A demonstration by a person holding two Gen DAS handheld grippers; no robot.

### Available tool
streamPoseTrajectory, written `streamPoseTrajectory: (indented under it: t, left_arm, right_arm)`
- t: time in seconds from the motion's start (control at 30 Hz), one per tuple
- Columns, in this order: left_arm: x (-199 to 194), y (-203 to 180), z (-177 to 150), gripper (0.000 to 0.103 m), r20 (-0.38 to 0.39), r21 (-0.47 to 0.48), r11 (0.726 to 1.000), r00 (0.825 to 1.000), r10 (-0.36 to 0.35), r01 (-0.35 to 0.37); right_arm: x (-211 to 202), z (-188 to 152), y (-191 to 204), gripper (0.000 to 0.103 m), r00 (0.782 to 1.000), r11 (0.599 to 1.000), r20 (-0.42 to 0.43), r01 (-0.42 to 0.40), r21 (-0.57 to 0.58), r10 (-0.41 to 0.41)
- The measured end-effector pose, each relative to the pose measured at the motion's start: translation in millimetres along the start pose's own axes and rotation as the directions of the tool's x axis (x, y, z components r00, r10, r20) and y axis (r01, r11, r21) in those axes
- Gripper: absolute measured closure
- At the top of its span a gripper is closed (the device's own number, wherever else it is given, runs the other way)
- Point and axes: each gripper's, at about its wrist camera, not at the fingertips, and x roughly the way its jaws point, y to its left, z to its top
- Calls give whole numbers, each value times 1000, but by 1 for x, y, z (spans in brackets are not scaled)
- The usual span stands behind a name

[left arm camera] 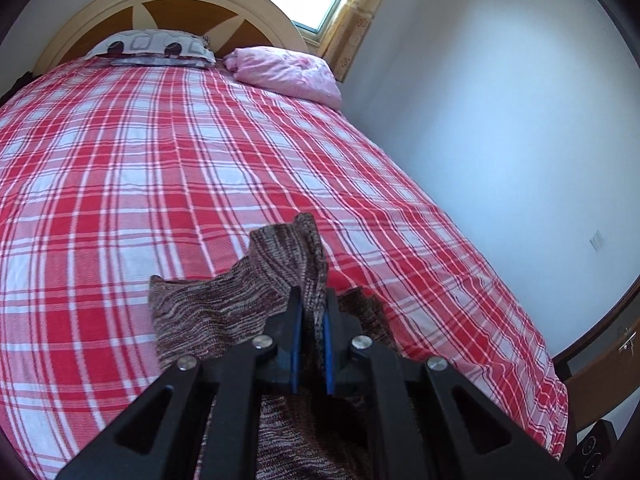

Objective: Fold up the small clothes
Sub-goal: 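Lift the sweater edge with both grippers and fold it across the bundle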

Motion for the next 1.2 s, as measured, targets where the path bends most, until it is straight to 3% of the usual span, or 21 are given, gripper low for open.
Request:
streamPoseTrajectory:
  t: [0.53,0.77,0.93,0.97,1.0,1.07,1.1,1.13,1.2]
  left_arm:
    - [69,-55,-12,94,-100,56,998,995,-26,32]
    - [98,-72,-21,94,-136,107,994,991,17,-2]
    - [91,-88,-19,85,-112,141,990,993,24,-8]
    - [85,-92,-20,81,-98,157,988,995,18,-2]
    - [76,-96,-21,69,-80,186,982,996,34,-18]
    - [52,-99,-27,51,-30,229,972,998,58,-50]
    - [45,-97,-30,44,-18,243,968,998,65,-59]
    - [31,-93,-39,43,-3,271,958,996,93,-88]
    - [17,-85,-54,43,2,301,946,992,129,-123]
  right_arm:
    - [-6,-24,-72,96,997,983,-72,16,180,-3]
    - [1,-36,-100,96,993,963,-120,30,269,2]
    - [4,-44,-112,95,990,944,-135,10,329,37]
    - [2,-45,-114,95,991,940,-128,2,341,44]
    - [0,-46,-116,94,991,939,-126,10,344,36]
    - [-5,-47,-119,87,991,942,-130,37,333,7]
    - [-10,-47,-122,74,992,943,-125,70,326,-30]
    - [-13,-46,-124,67,991,942,-122,91,323,-54]
    - [-24,-44,-130,66,989,938,-92,136,320,-112]
